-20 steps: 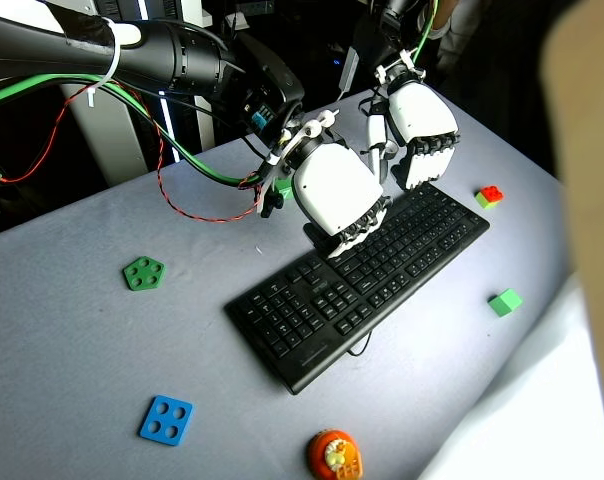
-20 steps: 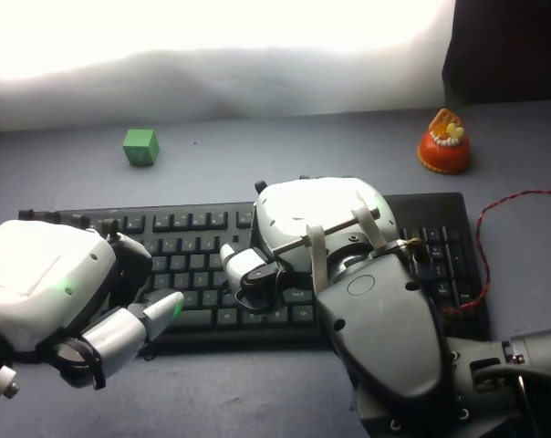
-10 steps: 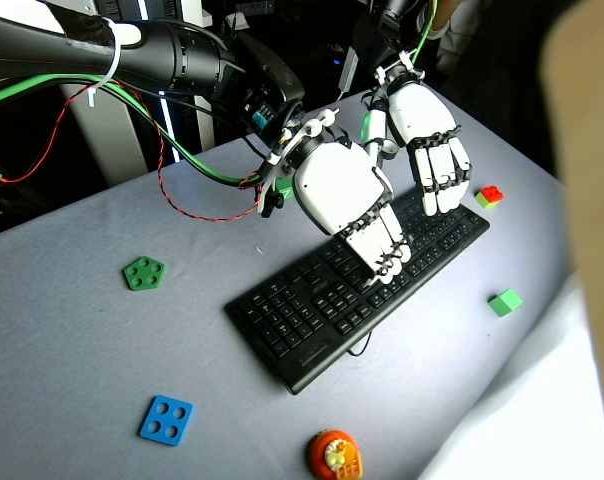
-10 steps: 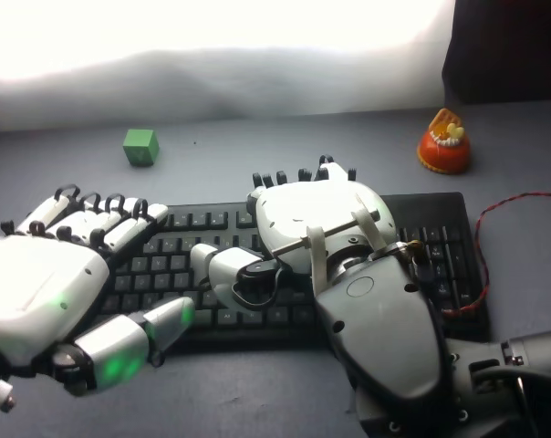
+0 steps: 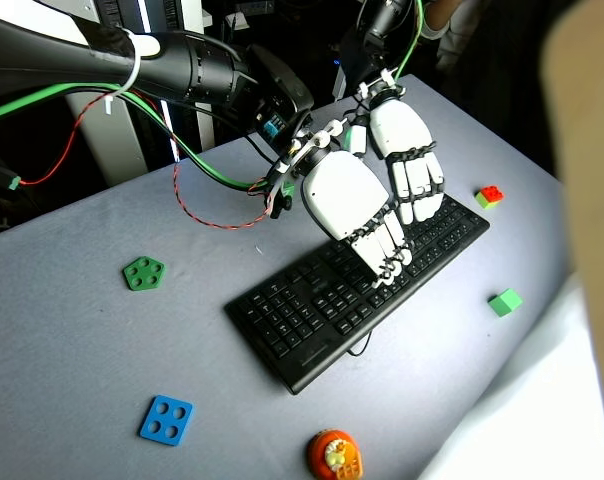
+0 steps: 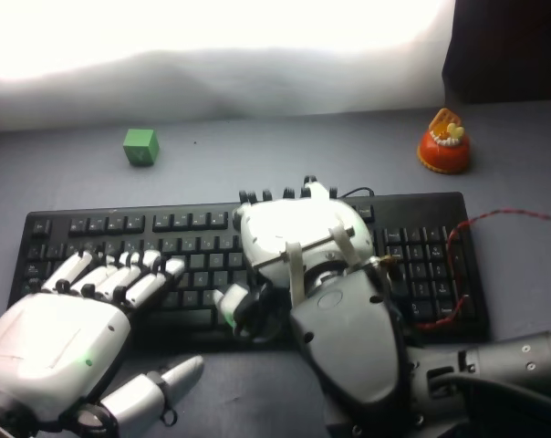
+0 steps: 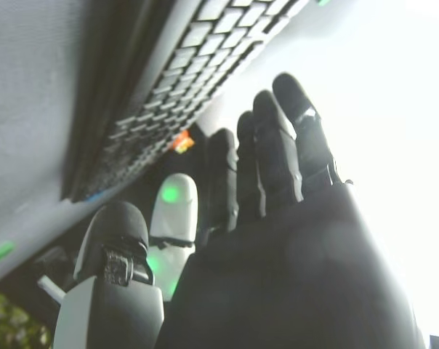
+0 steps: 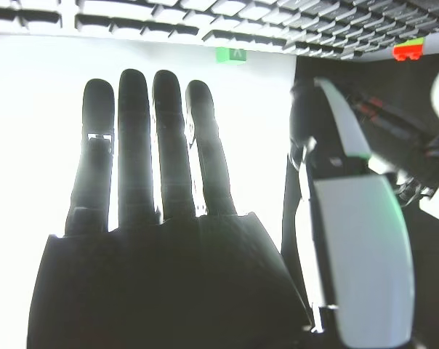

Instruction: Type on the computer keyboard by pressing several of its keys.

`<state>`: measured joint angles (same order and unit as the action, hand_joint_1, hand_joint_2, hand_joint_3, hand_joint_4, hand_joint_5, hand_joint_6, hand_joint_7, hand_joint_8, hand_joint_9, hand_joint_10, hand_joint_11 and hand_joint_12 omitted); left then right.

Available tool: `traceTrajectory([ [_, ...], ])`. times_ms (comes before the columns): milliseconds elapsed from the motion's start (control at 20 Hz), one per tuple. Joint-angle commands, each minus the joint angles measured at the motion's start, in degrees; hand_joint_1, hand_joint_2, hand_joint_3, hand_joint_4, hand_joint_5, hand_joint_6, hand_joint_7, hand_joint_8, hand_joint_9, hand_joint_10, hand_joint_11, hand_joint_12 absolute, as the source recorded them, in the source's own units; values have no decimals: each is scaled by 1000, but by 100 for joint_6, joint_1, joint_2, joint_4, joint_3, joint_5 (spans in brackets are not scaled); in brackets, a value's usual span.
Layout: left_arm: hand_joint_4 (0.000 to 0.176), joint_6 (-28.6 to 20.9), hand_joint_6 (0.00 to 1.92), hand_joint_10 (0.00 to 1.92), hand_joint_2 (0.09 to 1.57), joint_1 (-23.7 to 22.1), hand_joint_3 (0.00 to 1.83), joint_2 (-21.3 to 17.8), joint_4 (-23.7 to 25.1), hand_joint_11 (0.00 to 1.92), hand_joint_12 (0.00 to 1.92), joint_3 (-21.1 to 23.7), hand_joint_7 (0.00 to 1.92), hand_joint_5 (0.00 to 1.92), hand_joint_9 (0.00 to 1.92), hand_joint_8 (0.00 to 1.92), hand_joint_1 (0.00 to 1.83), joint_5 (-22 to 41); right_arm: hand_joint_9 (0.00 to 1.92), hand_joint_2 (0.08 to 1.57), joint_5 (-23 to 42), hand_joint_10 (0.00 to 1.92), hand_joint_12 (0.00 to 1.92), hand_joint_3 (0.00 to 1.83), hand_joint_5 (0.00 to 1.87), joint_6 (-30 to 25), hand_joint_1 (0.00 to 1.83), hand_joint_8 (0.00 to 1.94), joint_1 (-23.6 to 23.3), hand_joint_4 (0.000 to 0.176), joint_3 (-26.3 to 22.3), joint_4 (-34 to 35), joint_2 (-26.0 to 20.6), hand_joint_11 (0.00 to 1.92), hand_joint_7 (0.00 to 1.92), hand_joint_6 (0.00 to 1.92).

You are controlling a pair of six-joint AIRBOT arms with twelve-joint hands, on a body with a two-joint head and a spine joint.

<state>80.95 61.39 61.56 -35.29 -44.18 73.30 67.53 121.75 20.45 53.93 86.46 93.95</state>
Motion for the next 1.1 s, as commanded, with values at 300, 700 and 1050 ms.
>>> traceTrajectory([
  [300,0,-38,19,6,1340,11,5,340,274,0,776,-563,252,279,244,9,107,809,392,1311,341,5,1131,27,407,101,786,2,79,0,45,-544,158,0,402,22],
  [700,0,-37,40,23,1348,-1,2,484,218,0,524,-755,452,471,324,28,172,785,528,1257,605,53,1160,0,851,195,922,28,140,0,-21,-525,299,0,693,83],
  [1050,0,-29,102,1,1354,-14,1,514,218,0,705,-760,366,663,316,0,169,776,423,1248,496,35,1431,3,799,-36,1036,10,153,0,93,-526,377,0,664,1042],
])
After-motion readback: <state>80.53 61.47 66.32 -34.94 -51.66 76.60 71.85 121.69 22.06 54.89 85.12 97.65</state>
